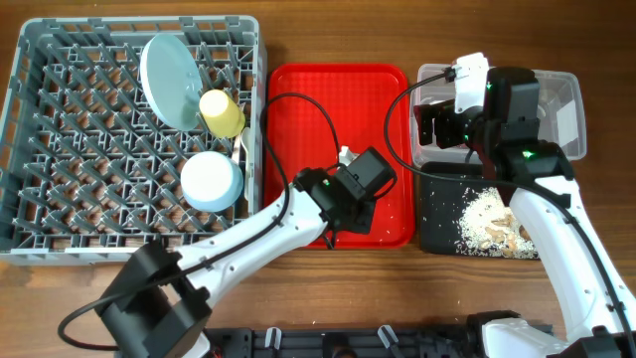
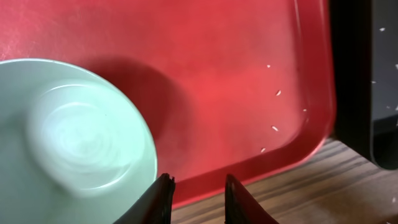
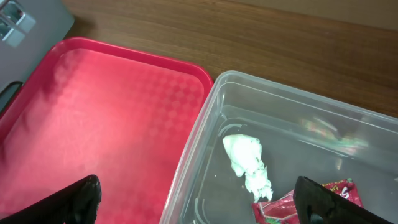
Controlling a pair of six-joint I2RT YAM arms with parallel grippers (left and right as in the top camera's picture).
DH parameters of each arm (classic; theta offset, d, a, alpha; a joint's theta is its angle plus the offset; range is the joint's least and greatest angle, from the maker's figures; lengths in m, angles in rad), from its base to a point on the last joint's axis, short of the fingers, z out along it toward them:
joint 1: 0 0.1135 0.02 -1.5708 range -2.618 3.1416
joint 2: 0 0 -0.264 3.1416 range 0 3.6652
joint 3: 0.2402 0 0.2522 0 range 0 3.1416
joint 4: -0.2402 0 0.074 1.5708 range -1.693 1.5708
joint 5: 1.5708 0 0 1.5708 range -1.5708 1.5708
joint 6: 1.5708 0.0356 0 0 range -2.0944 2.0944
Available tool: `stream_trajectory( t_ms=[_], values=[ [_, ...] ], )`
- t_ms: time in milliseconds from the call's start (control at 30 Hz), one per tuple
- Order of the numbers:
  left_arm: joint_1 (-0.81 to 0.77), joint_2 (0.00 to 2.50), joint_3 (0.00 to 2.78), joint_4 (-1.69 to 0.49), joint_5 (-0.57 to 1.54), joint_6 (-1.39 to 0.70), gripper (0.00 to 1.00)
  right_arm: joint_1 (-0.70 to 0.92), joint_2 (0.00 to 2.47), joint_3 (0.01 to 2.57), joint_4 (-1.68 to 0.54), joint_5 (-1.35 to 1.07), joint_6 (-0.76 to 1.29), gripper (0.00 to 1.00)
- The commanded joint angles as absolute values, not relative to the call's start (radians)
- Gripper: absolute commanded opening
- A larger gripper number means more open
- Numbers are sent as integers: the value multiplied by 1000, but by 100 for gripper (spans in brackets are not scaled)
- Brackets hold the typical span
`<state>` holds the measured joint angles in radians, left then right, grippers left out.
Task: Sort waste into correct bins and load items into the dishwasher rack
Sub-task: 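Grasp the mint-green bowl rim with the left gripper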
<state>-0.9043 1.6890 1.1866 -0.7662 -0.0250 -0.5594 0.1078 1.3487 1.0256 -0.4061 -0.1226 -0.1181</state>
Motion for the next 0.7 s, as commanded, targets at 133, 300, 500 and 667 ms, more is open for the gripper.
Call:
stream_trajectory(
  t_ms=[133,300,500,667],
  values=[
    [-908,1746,1182,-763,-107,-558,29,108,1356,1026,-404,-128,-131,100],
    [-908,1781,1182,-763,-107,-558,29,108,1356,1026,-404,-128,-131,100],
    [-908,1822,1182,-762,-107,-558,29,108,1356,1026,-404,-128,-131,100],
    [-908,1826,1182,-762,-107,-558,20,108,1356,1026,-404,-128,-131,100]
  ],
)
